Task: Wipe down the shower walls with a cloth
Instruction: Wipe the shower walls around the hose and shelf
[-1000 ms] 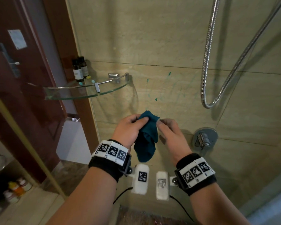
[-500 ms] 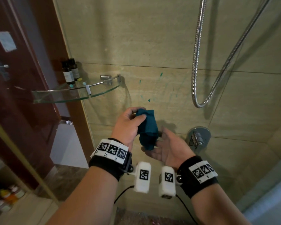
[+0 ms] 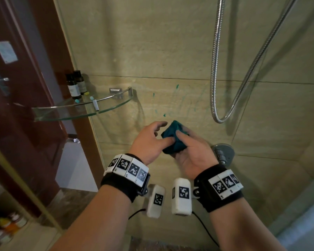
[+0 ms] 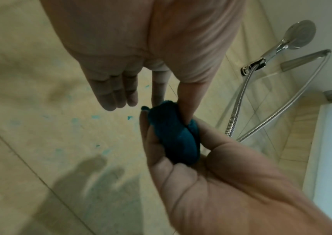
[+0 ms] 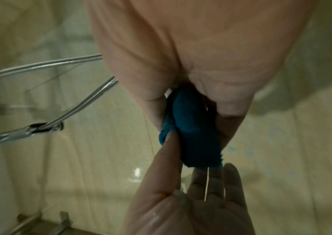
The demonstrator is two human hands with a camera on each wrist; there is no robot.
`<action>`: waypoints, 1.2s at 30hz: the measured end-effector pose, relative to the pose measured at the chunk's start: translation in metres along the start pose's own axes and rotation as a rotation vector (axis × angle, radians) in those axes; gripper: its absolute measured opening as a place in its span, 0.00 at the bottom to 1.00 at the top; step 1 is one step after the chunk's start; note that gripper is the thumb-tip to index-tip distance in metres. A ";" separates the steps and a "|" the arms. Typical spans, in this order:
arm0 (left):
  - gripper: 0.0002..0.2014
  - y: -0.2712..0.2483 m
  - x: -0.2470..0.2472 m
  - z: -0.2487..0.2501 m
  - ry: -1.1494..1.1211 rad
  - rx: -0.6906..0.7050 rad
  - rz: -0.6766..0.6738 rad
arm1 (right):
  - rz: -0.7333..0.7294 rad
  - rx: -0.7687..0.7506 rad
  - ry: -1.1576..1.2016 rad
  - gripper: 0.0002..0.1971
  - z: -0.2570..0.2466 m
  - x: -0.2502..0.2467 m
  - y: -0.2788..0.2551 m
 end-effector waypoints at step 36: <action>0.42 0.154 0.025 0.077 0.760 0.519 0.421 | 0.885 -0.830 -0.975 0.11 -0.193 -0.096 0.054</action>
Point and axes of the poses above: each hand's wrist, its own y-axis towards the middle knuckle, its own x-axis out of the palm, z = x × y, the point moved 5 cm from there along y, towards the middle knuckle, and after that the axes turned 4 degrees about -y, right-handed, at the moved point
